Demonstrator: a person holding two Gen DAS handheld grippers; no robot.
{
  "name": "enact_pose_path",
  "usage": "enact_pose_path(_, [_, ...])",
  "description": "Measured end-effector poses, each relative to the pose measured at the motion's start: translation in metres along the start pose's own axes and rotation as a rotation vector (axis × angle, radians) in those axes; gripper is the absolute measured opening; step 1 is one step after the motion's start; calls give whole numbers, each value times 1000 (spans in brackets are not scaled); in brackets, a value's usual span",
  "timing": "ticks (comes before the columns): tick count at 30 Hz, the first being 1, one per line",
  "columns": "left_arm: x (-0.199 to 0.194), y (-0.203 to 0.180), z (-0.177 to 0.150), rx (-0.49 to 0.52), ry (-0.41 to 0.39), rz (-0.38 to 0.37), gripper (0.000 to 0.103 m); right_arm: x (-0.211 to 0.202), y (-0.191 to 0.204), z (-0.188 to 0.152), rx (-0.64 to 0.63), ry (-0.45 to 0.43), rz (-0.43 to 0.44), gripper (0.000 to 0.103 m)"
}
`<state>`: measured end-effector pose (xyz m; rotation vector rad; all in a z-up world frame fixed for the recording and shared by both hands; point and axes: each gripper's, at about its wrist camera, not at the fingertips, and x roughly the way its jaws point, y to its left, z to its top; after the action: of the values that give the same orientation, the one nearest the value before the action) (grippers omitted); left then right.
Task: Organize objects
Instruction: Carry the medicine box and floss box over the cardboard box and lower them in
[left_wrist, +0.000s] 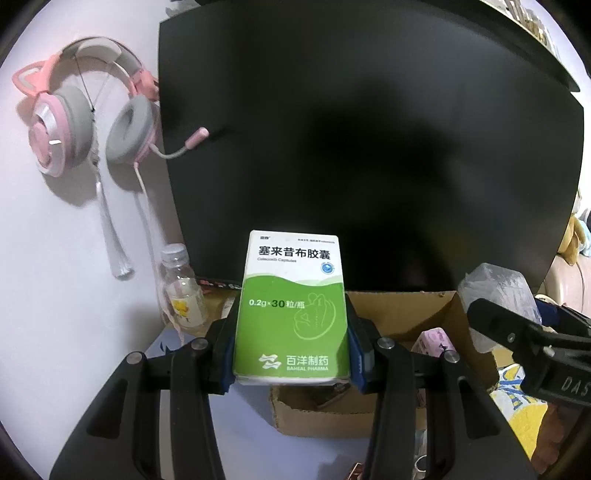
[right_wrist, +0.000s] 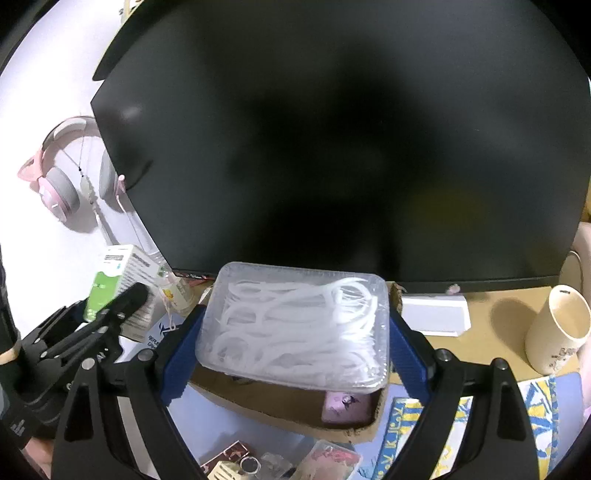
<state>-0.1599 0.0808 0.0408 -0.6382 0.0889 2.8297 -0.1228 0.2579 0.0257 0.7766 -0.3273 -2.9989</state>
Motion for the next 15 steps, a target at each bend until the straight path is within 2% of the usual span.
enact_pose_path(15, [22, -11, -11, 15, 10, 9, 45, 35, -2, -17, -42, 42, -65, 96])
